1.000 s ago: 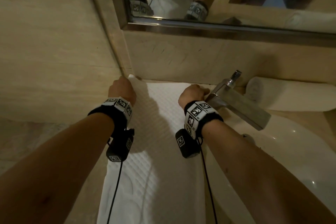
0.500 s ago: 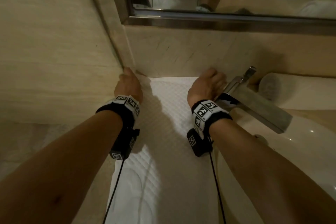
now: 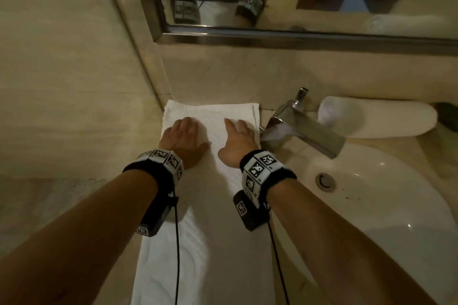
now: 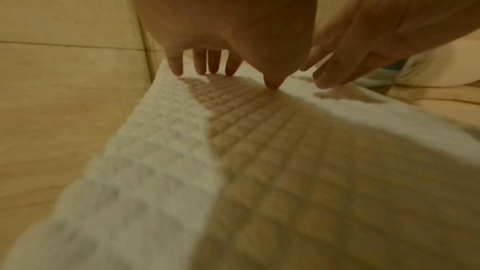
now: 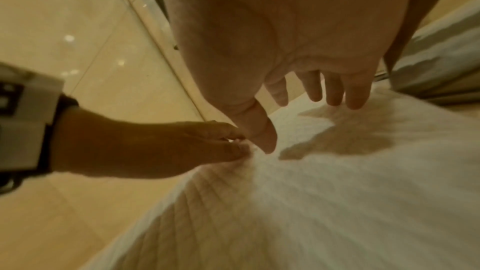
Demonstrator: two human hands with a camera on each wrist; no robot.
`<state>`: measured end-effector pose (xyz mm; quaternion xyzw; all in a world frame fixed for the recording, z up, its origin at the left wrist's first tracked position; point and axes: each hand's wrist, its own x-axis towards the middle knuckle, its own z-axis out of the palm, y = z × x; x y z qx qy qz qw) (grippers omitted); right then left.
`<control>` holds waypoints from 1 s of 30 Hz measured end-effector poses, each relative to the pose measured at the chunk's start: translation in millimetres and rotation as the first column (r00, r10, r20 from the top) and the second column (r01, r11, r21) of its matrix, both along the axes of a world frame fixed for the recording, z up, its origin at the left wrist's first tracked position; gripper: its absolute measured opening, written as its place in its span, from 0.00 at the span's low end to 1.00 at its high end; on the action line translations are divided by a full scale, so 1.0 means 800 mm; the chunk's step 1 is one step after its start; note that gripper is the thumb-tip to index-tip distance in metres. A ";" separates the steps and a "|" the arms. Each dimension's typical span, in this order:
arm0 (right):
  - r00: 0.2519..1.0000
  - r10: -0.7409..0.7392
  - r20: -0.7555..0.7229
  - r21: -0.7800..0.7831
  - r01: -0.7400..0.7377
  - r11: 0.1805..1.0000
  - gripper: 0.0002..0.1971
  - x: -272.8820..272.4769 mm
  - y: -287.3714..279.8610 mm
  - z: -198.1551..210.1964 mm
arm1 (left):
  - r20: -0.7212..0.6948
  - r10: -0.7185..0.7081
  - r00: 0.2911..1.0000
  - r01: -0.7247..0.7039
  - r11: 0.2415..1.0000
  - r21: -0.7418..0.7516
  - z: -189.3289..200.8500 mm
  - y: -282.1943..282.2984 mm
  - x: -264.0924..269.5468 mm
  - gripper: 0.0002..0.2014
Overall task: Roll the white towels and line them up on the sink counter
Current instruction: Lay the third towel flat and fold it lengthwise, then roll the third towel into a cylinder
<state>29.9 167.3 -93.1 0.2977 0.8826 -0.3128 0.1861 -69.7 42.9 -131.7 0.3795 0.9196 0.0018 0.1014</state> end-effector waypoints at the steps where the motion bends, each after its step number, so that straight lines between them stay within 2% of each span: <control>1: 1.000 0.020 0.008 0.027 -0.020 0.999 0.41 0.011 -0.004 -0.001 | 0.012 -0.002 1.000 0.002 1.000 -0.011 0.000 -0.004 0.010 0.33; 5: 0.996 0.068 0.055 0.135 -0.074 0.988 0.35 0.066 -0.031 -0.004 | 0.094 0.020 0.995 -0.011 0.995 -0.100 0.002 -0.029 0.069 0.35; 7: 0.995 0.085 0.048 0.168 -0.091 0.982 0.34 0.096 -0.045 -0.004 | 0.112 0.040 0.993 -0.030 0.995 -0.090 0.003 -0.043 0.101 0.35; 12: 0.991 0.125 0.041 0.171 -0.130 0.977 0.32 0.189 -0.083 -0.003 | 0.141 0.092 0.986 -0.085 0.995 -0.057 0.017 -0.092 0.204 0.29; 18: 0.984 0.170 0.060 0.173 -0.177 0.969 0.31 0.297 -0.143 0.003 | 0.221 0.210 0.952 -0.204 0.978 -0.053 0.026 -0.152 0.320 0.28; 23: 0.988 0.148 0.039 0.178 -0.153 0.972 0.31 0.358 -0.195 -0.008 | 0.261 0.308 0.915 -0.317 0.948 -0.008 0.024 -0.209 0.375 0.27; 26: 0.993 0.105 -0.044 0.218 -0.093 0.971 0.29 0.388 -0.216 -0.020 | 0.233 0.318 0.919 -0.328 0.944 0.008 0.021 -0.236 0.398 0.27; 30: 0.985 0.007 -0.170 0.252 0.036 0.967 0.23 0.429 -0.241 -0.042 | 0.179 0.365 0.914 -0.386 0.917 0.102 0.014 -0.271 0.425 0.27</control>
